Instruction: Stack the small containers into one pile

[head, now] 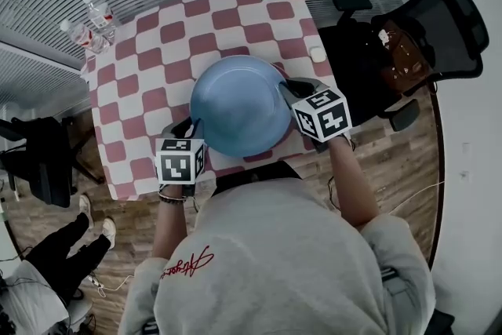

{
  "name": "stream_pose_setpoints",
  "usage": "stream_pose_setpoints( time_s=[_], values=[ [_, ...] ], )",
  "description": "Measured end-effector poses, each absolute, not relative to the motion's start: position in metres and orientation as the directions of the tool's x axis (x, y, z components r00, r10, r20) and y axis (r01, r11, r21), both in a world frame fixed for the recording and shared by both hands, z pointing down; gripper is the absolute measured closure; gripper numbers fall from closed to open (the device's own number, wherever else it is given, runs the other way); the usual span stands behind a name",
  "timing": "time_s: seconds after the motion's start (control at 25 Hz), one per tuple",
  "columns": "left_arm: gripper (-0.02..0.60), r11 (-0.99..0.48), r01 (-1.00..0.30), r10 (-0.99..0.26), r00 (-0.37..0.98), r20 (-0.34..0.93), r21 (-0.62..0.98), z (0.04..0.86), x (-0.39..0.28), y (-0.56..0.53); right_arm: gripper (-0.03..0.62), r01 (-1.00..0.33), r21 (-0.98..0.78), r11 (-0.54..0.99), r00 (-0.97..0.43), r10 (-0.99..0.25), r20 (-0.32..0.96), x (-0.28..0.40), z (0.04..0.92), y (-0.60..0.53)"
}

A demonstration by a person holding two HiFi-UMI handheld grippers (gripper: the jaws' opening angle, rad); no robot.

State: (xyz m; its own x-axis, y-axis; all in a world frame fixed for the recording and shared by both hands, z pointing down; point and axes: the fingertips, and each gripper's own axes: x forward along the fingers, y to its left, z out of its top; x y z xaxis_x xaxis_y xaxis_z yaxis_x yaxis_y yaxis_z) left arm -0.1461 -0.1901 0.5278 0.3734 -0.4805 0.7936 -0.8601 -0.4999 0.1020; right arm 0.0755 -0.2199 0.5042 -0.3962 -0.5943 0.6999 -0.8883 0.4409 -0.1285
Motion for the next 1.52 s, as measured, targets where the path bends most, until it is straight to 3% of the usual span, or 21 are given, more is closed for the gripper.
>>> stream_pose_setpoints(
  time_s=[0.8,1.52],
  values=[
    [0.497,-0.461,-0.886,-0.506,0.317,0.802,0.06,0.543,-0.118,-0.192,0.542,-0.861,-0.145,0.488,-0.429,-0.541,0.724,0.105,0.533,-0.217],
    [0.497,-0.418,-0.908,-0.533,0.227,0.815,-0.021,0.556,-0.118,-0.192,0.537,-0.818,-0.041,0.574,-0.399,-0.514,0.759,0.102,0.543,-0.215]
  ],
)
